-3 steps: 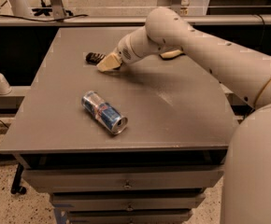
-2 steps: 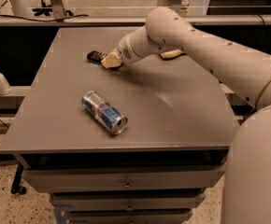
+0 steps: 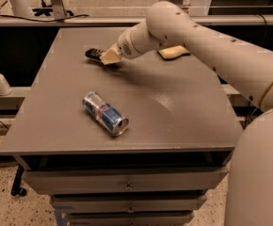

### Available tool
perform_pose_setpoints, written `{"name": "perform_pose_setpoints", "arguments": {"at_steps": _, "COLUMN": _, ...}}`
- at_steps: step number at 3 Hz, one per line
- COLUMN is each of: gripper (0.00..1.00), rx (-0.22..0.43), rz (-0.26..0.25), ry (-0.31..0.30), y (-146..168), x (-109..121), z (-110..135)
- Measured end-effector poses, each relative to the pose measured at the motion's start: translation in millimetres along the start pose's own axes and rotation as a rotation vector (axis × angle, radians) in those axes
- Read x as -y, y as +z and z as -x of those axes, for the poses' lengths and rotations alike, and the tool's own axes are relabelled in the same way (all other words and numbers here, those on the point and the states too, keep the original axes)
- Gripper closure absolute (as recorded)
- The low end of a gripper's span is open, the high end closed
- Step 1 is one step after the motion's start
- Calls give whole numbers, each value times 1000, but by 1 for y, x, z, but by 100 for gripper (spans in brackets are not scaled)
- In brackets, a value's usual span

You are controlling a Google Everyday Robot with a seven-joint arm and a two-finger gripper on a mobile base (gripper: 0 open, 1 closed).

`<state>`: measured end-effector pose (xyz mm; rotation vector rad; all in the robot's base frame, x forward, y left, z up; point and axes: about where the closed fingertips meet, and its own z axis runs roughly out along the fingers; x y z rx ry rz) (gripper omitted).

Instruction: Pick rxbar chocolate

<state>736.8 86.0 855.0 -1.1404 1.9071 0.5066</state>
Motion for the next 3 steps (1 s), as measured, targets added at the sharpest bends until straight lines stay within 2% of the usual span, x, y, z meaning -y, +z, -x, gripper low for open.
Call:
{"name": "perform_pose_setpoints", "arguments": {"at_steps": 1, "gripper": 100, "rx": 33, "rz": 2, "ry": -35, "y": -9, "x": -4, "z": 25}}
{"name": "perform_pose_setpoints", "arguments": {"at_steps": 2, "gripper": 100, "rx": 111, "rz": -37, "ry": -55, "y": -39, "x": 16, "z": 46}}
{"name": "perform_pose_setpoints", "arguments": {"at_steps": 3, "gripper": 100, "rx": 111, "rz": -37, "ry": -55, "y": -39, "x": 16, "z": 46}}
